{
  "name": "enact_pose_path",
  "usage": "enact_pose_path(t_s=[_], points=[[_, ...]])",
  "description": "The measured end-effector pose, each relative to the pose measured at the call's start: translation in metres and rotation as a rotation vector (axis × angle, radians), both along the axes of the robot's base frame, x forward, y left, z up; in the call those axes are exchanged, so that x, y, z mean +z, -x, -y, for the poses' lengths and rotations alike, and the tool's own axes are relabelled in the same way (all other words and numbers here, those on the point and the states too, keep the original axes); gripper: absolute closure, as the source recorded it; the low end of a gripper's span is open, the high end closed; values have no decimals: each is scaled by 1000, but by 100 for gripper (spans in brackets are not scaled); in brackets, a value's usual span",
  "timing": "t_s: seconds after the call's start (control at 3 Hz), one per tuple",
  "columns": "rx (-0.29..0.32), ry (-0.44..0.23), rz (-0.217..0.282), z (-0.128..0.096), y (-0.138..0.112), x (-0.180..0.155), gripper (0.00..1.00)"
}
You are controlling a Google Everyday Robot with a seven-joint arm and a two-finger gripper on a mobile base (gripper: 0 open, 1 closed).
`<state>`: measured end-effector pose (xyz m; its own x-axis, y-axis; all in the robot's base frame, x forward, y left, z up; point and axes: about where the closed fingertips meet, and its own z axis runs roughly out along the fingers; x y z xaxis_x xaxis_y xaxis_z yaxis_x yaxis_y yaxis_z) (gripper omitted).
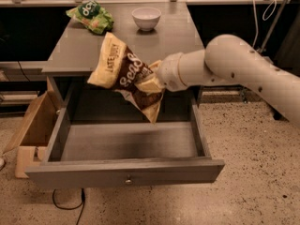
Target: Pick brown chip bag from top drawer and place on counter
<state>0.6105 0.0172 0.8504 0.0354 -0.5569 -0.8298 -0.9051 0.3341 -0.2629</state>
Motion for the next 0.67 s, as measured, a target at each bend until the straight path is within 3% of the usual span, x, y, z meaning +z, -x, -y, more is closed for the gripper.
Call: enact_pose_path(t_s=[0.33, 0.67], points=[[-128, 91, 77, 8, -46, 71, 100], [-225, 201, 90, 16, -81, 102, 100]])
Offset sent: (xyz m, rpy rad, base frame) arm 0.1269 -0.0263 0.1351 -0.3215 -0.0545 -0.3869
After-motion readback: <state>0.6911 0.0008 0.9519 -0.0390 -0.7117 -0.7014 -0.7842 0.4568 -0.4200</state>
